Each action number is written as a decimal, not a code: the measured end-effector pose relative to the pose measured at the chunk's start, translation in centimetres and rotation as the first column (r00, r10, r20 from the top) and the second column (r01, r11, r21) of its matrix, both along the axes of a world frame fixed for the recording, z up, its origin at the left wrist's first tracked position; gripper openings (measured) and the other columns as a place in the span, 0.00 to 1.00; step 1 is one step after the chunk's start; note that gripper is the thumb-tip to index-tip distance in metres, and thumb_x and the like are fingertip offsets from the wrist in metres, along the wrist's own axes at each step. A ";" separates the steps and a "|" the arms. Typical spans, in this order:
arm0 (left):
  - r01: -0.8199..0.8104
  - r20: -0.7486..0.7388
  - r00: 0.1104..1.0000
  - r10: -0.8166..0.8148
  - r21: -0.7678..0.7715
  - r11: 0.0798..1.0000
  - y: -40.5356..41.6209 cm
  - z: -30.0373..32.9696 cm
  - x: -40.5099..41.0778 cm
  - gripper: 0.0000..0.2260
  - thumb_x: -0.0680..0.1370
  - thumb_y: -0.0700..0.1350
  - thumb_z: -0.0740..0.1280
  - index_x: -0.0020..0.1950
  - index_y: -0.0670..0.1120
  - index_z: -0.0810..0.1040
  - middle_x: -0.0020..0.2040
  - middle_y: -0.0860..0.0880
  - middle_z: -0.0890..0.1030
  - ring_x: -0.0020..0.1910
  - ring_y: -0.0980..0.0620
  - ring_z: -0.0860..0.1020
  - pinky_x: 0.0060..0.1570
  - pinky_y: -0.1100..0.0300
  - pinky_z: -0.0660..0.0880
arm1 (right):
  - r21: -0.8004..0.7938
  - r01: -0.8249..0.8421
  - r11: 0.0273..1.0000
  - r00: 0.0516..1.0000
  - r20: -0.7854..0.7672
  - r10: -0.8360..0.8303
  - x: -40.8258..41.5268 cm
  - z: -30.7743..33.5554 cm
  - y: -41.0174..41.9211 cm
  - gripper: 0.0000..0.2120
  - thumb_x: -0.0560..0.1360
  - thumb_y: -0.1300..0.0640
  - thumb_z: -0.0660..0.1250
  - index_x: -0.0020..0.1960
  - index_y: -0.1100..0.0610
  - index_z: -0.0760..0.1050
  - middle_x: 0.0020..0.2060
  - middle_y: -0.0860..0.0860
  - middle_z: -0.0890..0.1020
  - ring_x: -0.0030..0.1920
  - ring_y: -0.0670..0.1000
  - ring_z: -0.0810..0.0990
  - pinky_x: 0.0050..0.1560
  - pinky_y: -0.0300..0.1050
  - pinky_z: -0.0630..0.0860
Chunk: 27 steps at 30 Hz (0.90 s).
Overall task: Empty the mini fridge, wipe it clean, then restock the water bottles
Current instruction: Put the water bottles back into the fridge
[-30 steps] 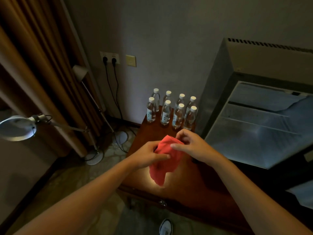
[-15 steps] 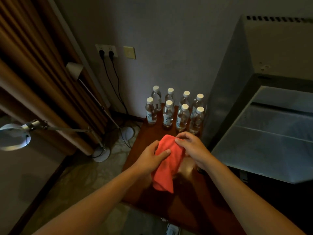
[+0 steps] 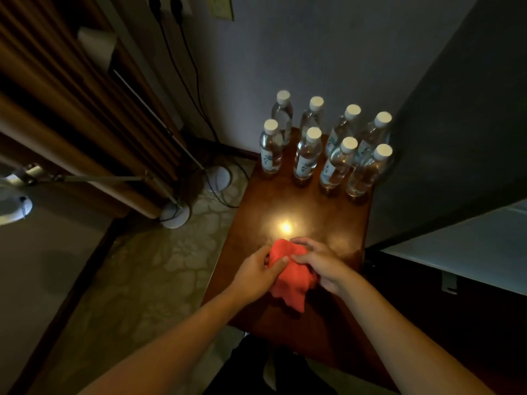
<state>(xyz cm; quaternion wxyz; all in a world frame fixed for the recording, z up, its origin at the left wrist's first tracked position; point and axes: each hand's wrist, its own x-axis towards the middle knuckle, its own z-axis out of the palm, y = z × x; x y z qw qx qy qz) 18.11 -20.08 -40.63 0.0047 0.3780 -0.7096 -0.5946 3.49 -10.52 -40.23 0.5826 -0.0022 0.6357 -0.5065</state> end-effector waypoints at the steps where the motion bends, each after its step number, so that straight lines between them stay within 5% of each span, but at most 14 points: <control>1: -0.004 0.007 1.000 0.004 0.054 0.999 -0.5 -0.4 -0.1 0.06 0.79 0.51 0.69 0.44 0.55 0.75 0.35 0.59 0.78 0.34 0.66 0.76 0.37 0.67 0.71 | 0.009 0.012 1.000 1.000 0.011 -0.012 -0.1 -0.4 -0.5 0.18 0.73 0.71 0.68 0.59 0.56 0.78 0.51 0.56 0.81 0.47 0.52 0.81 0.44 0.43 0.79; 4: -0.109 0.034 0.994 0.103 0.267 0.958 -2.0 -1.7 -0.7 0.08 0.78 0.54 0.70 0.49 0.50 0.76 0.45 0.52 0.81 0.42 0.60 0.79 0.42 0.63 0.76 | 0.024 0.120 0.992 0.992 -0.025 -0.120 -0.1 -1.6 -2.1 0.18 0.73 0.71 0.69 0.60 0.57 0.77 0.50 0.56 0.81 0.46 0.51 0.81 0.45 0.43 0.79; 7: -0.218 0.104 0.976 0.191 0.446 0.868 -3.6 -2.3 -2.1 0.06 0.80 0.42 0.67 0.56 0.47 0.75 0.47 0.49 0.82 0.40 0.58 0.81 0.35 0.64 0.76 | 0.012 0.281 0.960 0.957 -0.078 -0.279 -0.2 -2.4 -3.9 0.20 0.73 0.70 0.68 0.61 0.54 0.75 0.50 0.54 0.80 0.46 0.49 0.80 0.51 0.46 0.77; 11: -0.091 0.212 0.976 0.043 0.221 0.971 -5.6 -4.6 -3.2 0.22 0.77 0.45 0.72 0.68 0.46 0.68 0.58 0.44 0.81 0.53 0.49 0.81 0.55 0.50 0.79 | 0.115 0.222 0.968 0.944 -0.272 -0.184 -0.7 -3.2 -5.4 0.26 0.74 0.66 0.69 0.69 0.51 0.67 0.47 0.47 0.78 0.46 0.47 0.78 0.49 0.45 0.75; 15: -0.035 0.411 0.911 0.036 -0.011 0.999 -5.3 -5.1 -2.2 0.26 0.74 0.56 0.72 0.67 0.50 0.65 0.55 0.48 0.80 0.53 0.46 0.80 0.49 0.55 0.73 | 0.388 0.094 0.917 0.789 -0.591 0.169 0.6 -3.3 -4.4 0.27 0.74 0.57 0.69 0.71 0.55 0.67 0.56 0.51 0.77 0.56 0.53 0.77 0.58 0.50 0.75; 17: -0.090 0.417 0.907 0.063 0.047 0.995 -4.4 -5.7 -1.7 0.24 0.71 0.59 0.73 0.59 0.52 0.67 0.52 0.49 0.81 0.50 0.47 0.81 0.47 0.55 0.75 | 0.437 0.059 0.898 0.770 -0.592 0.238 1.6 -3.7 -3.7 0.23 0.75 0.52 0.69 0.68 0.53 0.70 0.58 0.51 0.78 0.59 0.54 0.78 0.59 0.50 0.74; 20: -0.214 0.385 0.918 0.095 0.281 0.936 -3.1 -6.4 -1.3 0.18 0.70 0.54 0.74 0.54 0.47 0.76 0.48 0.46 0.85 0.45 0.47 0.84 0.48 0.51 0.81 | 0.350 0.078 0.933 0.899 -0.430 0.086 2.2 -4.4 -3.0 0.16 0.75 0.50 0.70 0.61 0.51 0.73 0.54 0.51 0.80 0.54 0.53 0.80 0.57 0.55 0.77; 23: -0.277 0.330 0.935 0.133 0.439 0.855 -2.9 -5.8 -1.0 0.13 0.76 0.49 0.71 0.54 0.42 0.83 0.42 0.45 0.86 0.36 0.52 0.84 0.39 0.61 0.80 | 0.328 0.068 0.942 0.954 -0.297 0.035 1.9 -4.5 -2.3 0.13 0.76 0.51 0.70 0.58 0.48 0.71 0.50 0.56 0.81 0.40 0.55 0.83 0.34 0.49 0.81; 25: -0.181 0.333 0.940 0.075 0.301 0.936 -2.8 -5.1 -0.8 0.12 0.77 0.53 0.69 0.51 0.45 0.83 0.40 0.48 0.85 0.34 0.54 0.83 0.37 0.62 0.79 | 0.369 -0.008 0.929 0.937 -0.321 0.136 2.0 -4.5 -1.6 0.14 0.77 0.50 0.68 0.60 0.49 0.69 0.44 0.57 0.82 0.30 0.54 0.81 0.25 0.43 0.75; 27: 0.019 0.391 0.920 -0.041 0.061 0.998 -2.5 -4.9 -0.5 0.12 0.78 0.56 0.67 0.49 0.49 0.80 0.40 0.52 0.83 0.37 0.53 0.81 0.37 0.59 0.77 | 0.433 -0.073 0.899 0.873 -0.408 0.267 2.4 -4.7 -1.1 0.13 0.75 0.50 0.69 0.58 0.48 0.69 0.41 0.54 0.82 0.33 0.54 0.82 0.31 0.47 0.79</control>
